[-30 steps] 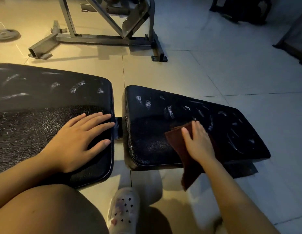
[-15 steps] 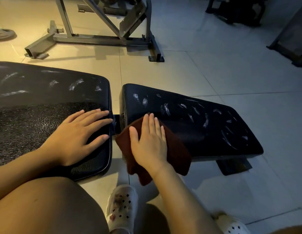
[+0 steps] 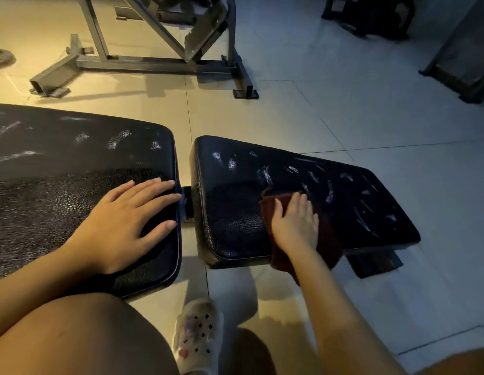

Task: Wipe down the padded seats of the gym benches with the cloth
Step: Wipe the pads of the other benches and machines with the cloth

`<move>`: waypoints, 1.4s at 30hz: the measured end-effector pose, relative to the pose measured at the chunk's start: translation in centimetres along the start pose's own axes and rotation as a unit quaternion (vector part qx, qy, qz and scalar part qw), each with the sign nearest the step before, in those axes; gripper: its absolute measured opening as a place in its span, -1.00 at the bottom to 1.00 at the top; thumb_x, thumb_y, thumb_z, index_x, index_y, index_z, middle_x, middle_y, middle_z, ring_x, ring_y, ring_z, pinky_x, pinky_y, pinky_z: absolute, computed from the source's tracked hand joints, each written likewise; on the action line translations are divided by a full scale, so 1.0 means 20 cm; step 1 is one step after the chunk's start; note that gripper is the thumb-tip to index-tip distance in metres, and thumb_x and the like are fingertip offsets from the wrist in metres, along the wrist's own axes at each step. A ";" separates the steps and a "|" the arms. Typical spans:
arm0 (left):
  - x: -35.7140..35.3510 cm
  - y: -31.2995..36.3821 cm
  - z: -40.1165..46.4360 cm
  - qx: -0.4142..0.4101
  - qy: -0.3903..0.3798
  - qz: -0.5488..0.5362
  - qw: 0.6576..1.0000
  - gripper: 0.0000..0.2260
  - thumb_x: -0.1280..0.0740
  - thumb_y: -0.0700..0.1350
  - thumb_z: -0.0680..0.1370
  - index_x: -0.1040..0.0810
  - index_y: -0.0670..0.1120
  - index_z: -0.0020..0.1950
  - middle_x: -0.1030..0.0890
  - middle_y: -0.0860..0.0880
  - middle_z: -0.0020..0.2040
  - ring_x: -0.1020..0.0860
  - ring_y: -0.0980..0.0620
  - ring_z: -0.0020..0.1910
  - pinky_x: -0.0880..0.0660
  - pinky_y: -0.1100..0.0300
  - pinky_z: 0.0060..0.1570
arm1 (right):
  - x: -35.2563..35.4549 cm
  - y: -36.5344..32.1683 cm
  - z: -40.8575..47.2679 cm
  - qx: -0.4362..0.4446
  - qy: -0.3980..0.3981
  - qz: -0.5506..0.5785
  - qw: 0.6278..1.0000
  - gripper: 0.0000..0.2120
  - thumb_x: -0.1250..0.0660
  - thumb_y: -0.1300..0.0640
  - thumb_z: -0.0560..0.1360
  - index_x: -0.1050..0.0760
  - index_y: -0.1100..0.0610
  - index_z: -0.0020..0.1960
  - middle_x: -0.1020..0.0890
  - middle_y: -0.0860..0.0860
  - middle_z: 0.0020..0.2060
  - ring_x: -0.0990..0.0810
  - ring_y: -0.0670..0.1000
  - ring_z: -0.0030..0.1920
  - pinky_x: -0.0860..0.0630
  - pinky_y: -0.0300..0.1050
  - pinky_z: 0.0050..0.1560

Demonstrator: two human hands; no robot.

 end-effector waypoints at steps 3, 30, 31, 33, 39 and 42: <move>0.00 0.00 0.00 0.001 -0.007 -0.003 1.000 -0.38 0.13 0.35 0.57 -0.38 0.09 0.46 -0.27 0.13 0.51 -0.14 0.15 0.51 -0.01 0.09 0.47 | -0.06 -0.23 -0.20 0.117 -0.015 0.013 0.993 -0.37 0.16 -0.18 0.66 0.23 0.11 0.59 0.19 0.03 0.58 0.23 0.00 0.56 0.28 -0.03 0.52; 0.02 0.02 0.00 0.012 -0.019 -0.007 1.000 -0.38 0.10 0.34 0.55 -0.35 0.10 0.48 -0.23 0.15 0.53 -0.09 0.19 0.52 0.05 0.10 0.49 | -0.02 -0.15 -0.33 0.402 -0.091 0.079 0.908 -0.53 0.04 -0.05 0.68 -0.03 -0.04 0.58 -0.04 -0.18 0.56 0.13 -0.29 0.50 0.21 -0.18 0.54; 0.02 0.02 0.00 0.011 -0.019 -0.009 1.000 -0.38 0.10 0.34 0.55 -0.35 0.10 0.48 -0.23 0.15 0.53 -0.09 0.19 0.52 0.05 0.11 0.48 | -0.02 -0.13 -0.35 0.393 -0.081 0.090 0.912 -0.52 0.02 -0.06 0.68 -0.04 -0.04 0.58 -0.06 -0.17 0.56 0.12 -0.29 0.50 0.17 -0.15 0.55; 0.03 0.02 0.00 0.007 -0.015 -0.009 1.000 -0.39 0.09 0.33 0.55 -0.36 0.09 0.48 -0.24 0.15 0.53 -0.10 0.18 0.52 0.06 0.14 0.48 | -0.03 -0.06 -0.40 0.321 -0.006 0.100 0.942 -0.46 0.08 -0.18 0.64 -0.02 -0.06 0.58 -0.07 -0.14 0.56 0.10 -0.24 0.51 0.13 -0.09 0.56; 0.02 0.02 0.00 0.004 -0.012 -0.004 1.000 -0.42 0.06 0.31 0.57 -0.36 0.09 0.47 -0.26 0.13 0.52 -0.13 0.14 0.52 0.01 0.08 0.48 | -0.07 0.09 -0.37 0.150 -0.035 0.073 0.985 -0.22 0.40 -0.45 0.45 0.17 -0.10 0.57 0.14 -0.12 0.58 0.27 -0.11 0.54 0.39 -0.06 0.46; 0.02 0.02 0.00 0.004 -0.009 -0.004 1.000 -0.44 0.04 0.29 0.57 -0.37 0.08 0.47 -0.28 0.12 0.51 -0.14 0.15 0.51 0.01 0.09 0.47 | -0.03 0.07 -0.20 0.118 -0.049 0.052 0.990 -0.32 0.26 -0.34 0.54 0.15 -0.08 0.58 0.12 -0.10 0.58 0.23 -0.09 0.55 0.31 0.02 0.51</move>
Point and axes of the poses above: each hand's wrist, its own z-axis towards the middle knuckle, its own x-axis out of the back of the hand, y = z × x, the point moved 1 cm from there along z, towards the middle knuckle
